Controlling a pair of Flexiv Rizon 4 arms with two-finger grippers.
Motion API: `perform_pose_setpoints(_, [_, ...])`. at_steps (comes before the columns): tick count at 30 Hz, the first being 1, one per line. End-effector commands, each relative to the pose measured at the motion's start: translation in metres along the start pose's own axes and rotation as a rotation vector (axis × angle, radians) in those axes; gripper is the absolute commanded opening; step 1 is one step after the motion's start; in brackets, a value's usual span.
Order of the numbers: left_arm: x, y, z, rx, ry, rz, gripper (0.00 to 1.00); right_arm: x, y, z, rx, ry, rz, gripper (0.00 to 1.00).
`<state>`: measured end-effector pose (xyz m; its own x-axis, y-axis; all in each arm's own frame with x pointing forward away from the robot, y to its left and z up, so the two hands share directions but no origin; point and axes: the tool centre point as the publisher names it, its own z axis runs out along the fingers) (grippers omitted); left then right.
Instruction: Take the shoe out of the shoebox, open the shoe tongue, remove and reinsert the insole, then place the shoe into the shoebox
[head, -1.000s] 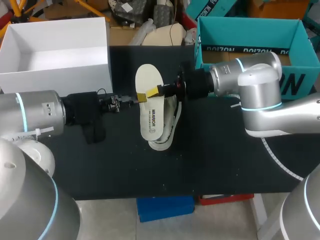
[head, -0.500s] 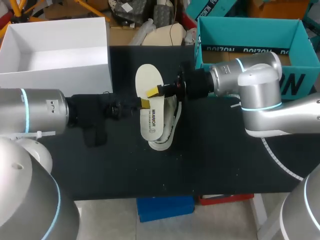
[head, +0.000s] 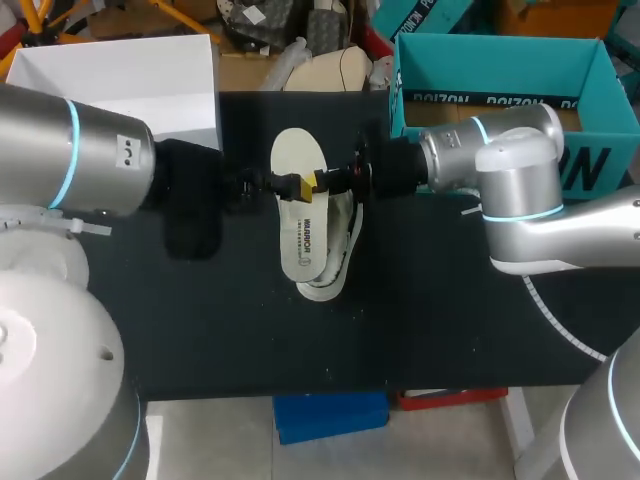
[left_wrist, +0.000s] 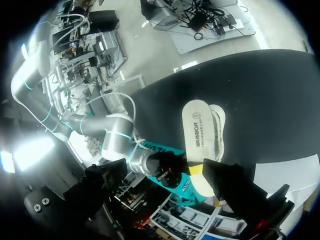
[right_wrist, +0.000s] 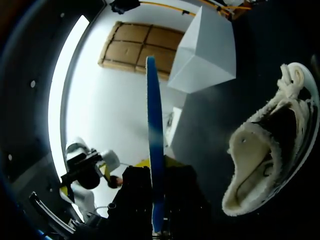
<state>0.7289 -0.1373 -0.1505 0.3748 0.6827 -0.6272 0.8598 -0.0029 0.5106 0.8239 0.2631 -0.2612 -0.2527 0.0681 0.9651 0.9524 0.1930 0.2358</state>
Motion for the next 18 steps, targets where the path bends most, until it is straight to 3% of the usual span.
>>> perform_pose_setpoints(1, [0.000, -0.002, -0.002, 0.071, 0.252, 0.016, 1.00, -0.001, 0.001, 0.001, 0.001, 0.001, 0.001, 0.00])
perform_pose_setpoints(11, [0.011, -0.008, 0.003, 0.111, 0.350, -0.085, 1.00, -0.001, 0.001, 0.001, 0.001, 0.001, 0.001, 0.00])
perform_pose_setpoints(18, [0.018, -0.012, 0.019, 0.147, 0.528, -0.083, 1.00, -0.001, 0.001, 0.001, 0.001, 0.001, 0.001, 0.00])
